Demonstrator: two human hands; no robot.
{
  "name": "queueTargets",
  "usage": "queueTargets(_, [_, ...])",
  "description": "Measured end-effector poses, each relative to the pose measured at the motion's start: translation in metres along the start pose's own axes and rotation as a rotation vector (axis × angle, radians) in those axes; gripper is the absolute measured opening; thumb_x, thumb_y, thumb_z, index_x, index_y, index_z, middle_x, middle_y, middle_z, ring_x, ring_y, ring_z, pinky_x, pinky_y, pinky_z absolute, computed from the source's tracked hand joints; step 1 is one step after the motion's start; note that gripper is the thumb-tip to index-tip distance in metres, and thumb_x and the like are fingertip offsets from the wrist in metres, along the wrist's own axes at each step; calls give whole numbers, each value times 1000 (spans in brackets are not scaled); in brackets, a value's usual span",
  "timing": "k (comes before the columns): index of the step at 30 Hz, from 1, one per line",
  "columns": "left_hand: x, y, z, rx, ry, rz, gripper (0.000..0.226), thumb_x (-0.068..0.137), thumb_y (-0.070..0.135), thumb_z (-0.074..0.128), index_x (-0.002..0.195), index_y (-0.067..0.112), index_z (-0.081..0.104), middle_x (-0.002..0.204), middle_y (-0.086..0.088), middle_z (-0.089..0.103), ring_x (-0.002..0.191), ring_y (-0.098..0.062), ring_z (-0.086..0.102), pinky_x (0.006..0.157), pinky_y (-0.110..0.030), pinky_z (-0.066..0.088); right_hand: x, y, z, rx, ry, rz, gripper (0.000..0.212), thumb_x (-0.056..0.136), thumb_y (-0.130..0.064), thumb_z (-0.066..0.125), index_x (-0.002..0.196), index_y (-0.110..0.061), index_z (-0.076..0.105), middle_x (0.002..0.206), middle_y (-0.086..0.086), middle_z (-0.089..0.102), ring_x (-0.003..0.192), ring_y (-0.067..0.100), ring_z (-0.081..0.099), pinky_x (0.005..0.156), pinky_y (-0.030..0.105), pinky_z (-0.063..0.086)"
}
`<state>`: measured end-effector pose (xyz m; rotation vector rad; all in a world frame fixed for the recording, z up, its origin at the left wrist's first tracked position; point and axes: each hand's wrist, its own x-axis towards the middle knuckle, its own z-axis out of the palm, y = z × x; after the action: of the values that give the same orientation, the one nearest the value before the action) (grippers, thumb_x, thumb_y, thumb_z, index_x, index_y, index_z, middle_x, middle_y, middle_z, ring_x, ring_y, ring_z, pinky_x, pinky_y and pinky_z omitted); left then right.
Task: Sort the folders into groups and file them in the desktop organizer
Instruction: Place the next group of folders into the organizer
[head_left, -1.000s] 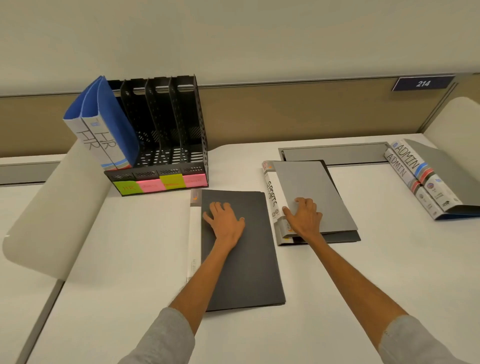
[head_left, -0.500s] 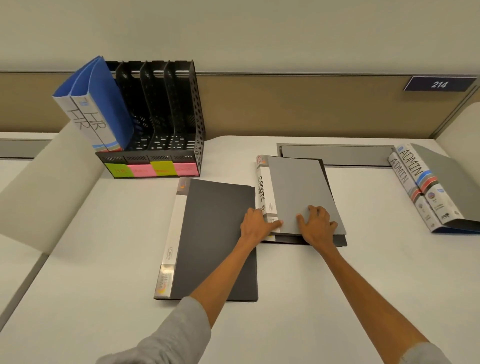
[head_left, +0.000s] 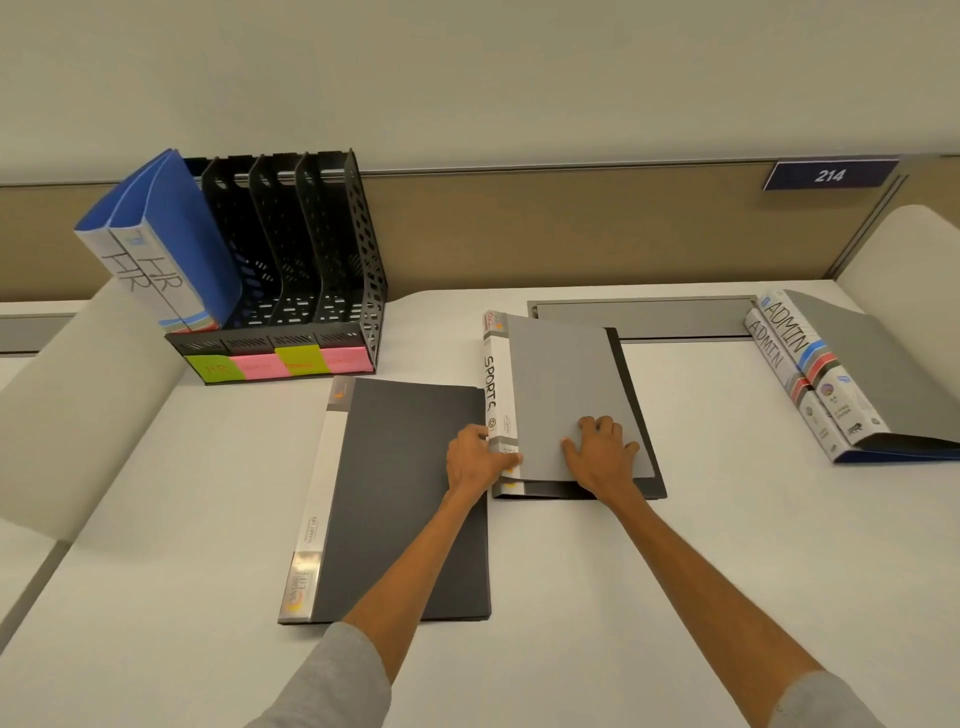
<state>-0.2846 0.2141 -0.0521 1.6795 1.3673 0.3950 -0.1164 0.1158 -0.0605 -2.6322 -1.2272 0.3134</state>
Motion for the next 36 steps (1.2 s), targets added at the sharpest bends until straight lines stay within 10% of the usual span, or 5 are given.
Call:
queueTargets(11, [-7,49,-57,-543,45,12,34,66,-1,78,99,4,72,104,-7,73,77,-21,74,59,-38,61,29,-43,-34,116,62,-94,40,99,-35,43,132,-14,48,137,10,45,129,28,41,104,58,31])
queueTargets(30, [-29,22,-196,-452,186,439,48,75,13,74,122,7,66,115,-2,71,91,-23,71,72,-32,60,96,-205,-157,781,162,-170,77,90,-69,38,152,-25,23,155,10,32,141,30,32,112,54,31])
queueTargets(36, [-40,1,-236,-404,269,512,46,79,8,77,122,15,64,108,9,71,87,-7,69,70,-19,57,101,-288,-186,839,136,-323,67,87,-67,48,140,-27,40,143,5,47,128,25,47,104,46,42])
